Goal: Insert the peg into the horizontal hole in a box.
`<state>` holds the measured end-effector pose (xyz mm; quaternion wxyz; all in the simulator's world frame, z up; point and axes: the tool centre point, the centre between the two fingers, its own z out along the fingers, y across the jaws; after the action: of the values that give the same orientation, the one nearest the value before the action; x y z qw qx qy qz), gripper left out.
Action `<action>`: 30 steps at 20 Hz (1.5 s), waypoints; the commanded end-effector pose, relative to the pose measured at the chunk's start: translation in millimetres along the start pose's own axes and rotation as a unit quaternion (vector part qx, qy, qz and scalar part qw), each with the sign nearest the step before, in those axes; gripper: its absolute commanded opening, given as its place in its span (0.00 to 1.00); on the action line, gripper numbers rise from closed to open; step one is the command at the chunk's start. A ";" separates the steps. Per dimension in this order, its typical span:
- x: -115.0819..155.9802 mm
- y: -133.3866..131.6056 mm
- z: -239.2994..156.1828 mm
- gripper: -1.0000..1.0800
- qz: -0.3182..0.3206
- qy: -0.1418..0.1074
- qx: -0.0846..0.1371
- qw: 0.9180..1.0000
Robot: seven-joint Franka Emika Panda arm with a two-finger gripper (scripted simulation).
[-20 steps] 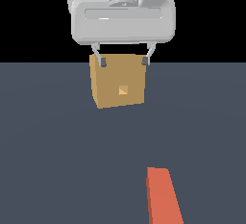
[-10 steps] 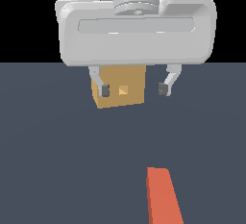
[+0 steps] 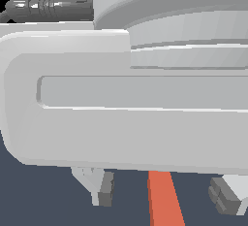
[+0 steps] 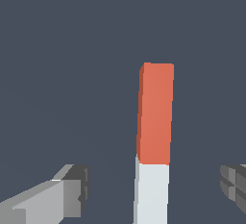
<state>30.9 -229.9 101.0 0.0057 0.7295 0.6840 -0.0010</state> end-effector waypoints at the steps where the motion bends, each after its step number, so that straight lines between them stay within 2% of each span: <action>1: -22.2 4.0 10.8 0.96 0.006 0.002 0.001 1.000; 6: -52.1 8.7 25.2 0.96 0.015 0.003 0.002 1.000; 12: -70.2 11.8 33.8 0.96 0.020 0.004 0.003 1.000; 21: -73.4 12.0 39.0 0.96 0.021 0.004 0.004 1.000; 30: -72.8 11.1 81.1 0.96 0.021 0.004 0.004 1.000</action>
<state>37.7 -304.0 27.2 -0.0005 0.7440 0.6681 -0.0004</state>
